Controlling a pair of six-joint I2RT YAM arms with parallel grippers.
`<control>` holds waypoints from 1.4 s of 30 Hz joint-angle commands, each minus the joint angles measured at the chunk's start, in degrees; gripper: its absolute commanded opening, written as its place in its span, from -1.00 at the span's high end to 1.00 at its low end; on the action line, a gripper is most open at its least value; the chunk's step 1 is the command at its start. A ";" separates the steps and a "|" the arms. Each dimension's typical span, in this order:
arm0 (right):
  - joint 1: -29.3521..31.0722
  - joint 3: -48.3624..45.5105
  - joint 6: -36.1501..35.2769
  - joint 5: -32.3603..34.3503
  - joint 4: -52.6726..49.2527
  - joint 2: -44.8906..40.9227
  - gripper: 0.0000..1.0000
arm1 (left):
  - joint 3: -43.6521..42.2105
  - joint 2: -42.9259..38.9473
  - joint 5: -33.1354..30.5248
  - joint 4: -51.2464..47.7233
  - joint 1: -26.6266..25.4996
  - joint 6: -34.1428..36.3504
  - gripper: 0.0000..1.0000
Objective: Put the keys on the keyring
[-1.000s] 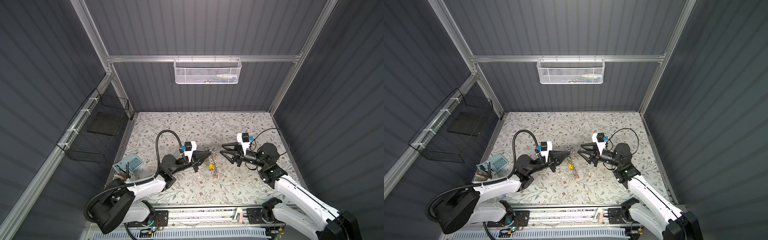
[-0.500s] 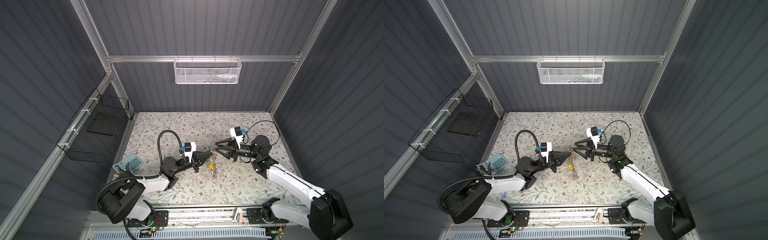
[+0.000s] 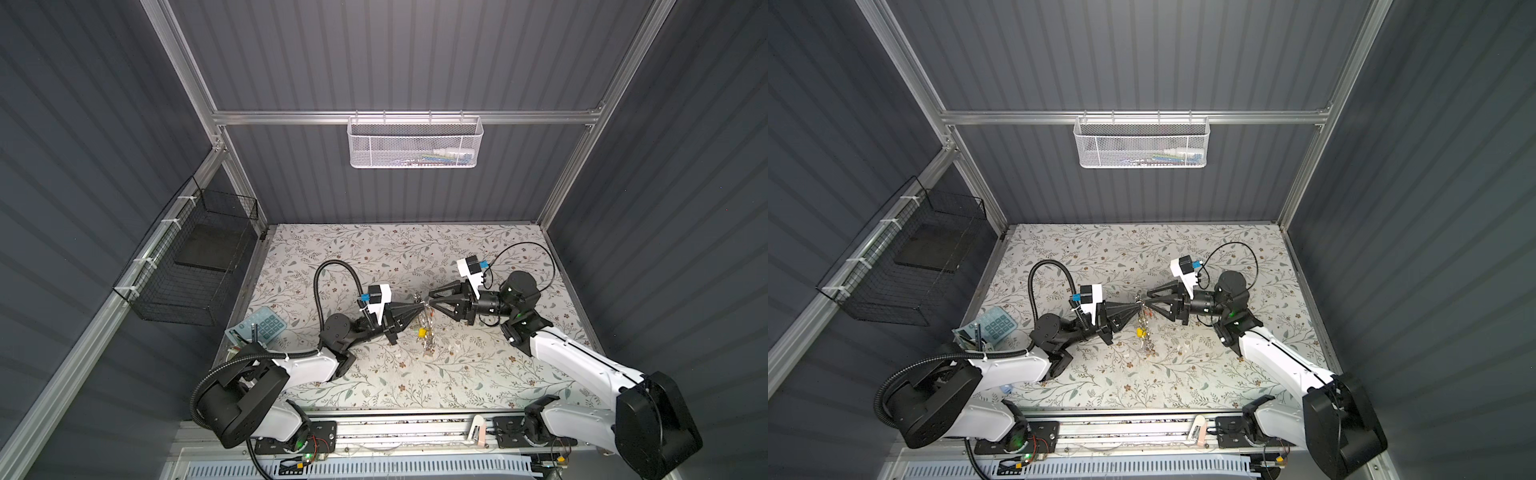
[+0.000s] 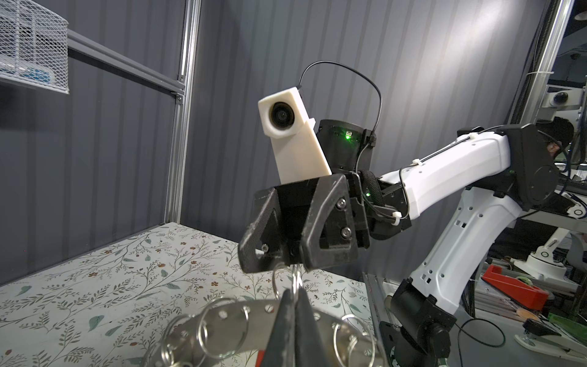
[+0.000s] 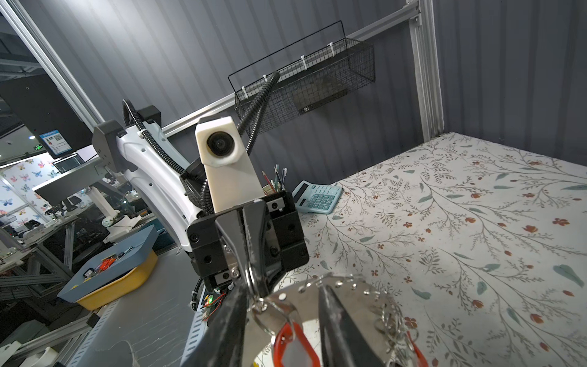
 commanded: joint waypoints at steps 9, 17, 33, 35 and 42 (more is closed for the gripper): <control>0.22 -0.31 -1.07 -1.06 -0.35 0.72 0.58 | 0.52 -1.63 -0.84 4.91 -0.35 0.36 1.00; 0.25 -0.48 -1.37 -1.05 -0.87 0.81 0.84 | 0.38 -1.91 -2.33 4.91 -0.34 1.10 1.00; 0.24 -1.12 -2.13 0.10 -1.74 0.42 1.00 | 0.70 -2.13 -4.67 4.91 -0.27 1.67 1.00; 0.33 -1.02 -2.44 0.52 -2.25 0.62 1.00 | 1.00 -2.10 -4.44 4.98 -0.30 1.47 1.00; 0.69 -0.26 -4.43 1.79 -5.33 1.31 1.00 | 1.64 -1.67 -3.79 4.91 -0.31 0.97 1.00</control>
